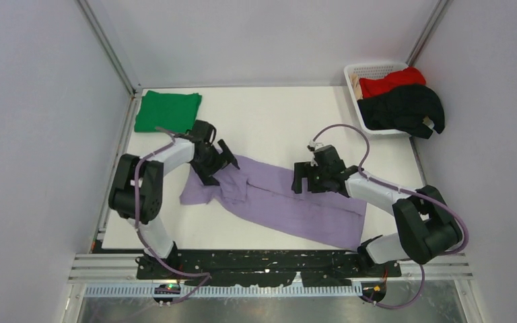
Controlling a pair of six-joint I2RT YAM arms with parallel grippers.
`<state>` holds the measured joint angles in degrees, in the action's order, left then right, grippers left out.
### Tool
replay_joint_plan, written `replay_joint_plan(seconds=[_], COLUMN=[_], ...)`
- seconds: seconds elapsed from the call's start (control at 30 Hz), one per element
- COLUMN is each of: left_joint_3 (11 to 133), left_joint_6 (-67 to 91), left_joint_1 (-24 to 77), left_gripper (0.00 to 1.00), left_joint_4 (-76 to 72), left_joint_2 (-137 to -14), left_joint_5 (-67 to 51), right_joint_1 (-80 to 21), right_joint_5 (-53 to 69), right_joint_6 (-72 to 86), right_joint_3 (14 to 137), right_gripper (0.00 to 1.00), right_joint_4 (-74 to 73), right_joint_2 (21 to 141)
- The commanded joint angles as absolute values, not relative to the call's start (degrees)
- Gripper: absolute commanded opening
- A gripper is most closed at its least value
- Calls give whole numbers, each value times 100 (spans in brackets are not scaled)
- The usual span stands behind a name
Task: Fold and stack the t-shirts
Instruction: Rotate the tshirt 90 degrees
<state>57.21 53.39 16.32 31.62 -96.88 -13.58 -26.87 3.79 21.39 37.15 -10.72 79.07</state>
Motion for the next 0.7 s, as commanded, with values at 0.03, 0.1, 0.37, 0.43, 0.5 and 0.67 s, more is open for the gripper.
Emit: replay_joint_plan(seconds=[0.03, 0.1, 0.37, 0.43, 0.5, 0.67], left_joint_3=[7887, 8894, 12188, 12665, 12896, 12877], left_joint_6=[5815, 6094, 7670, 7870, 7993, 8200], left_joint_1=[1524, 1561, 1905, 2001, 2046, 2031], left_gripper=[100, 100, 99, 100, 99, 99], left_joint_4=[2303, 2335, 1927, 1902, 1845, 1431], left_joint_2=[-11449, -12146, -14531, -14804, -14951, -14983], left_joint_5=[-1366, -1560, -2521, -2459, -2310, -1674], right_joint_1=[-2704, -2796, -4285, -4445, -4482, -4483], right_joint_5=[1947, 2289, 3048, 2972, 2786, 2155], right_joint_6=[1613, 1594, 1559, 1465, 1358, 1215], right_joint_3=[3914, 3996, 5023, 5271, 5407, 5520], right_gripper=[96, 96, 96, 95, 95, 95], right_joint_4=[-1098, -1058, -1330, -1474, -1619, -2241], right_joint_2=[8491, 8672, 9119, 9148, 9106, 8763])
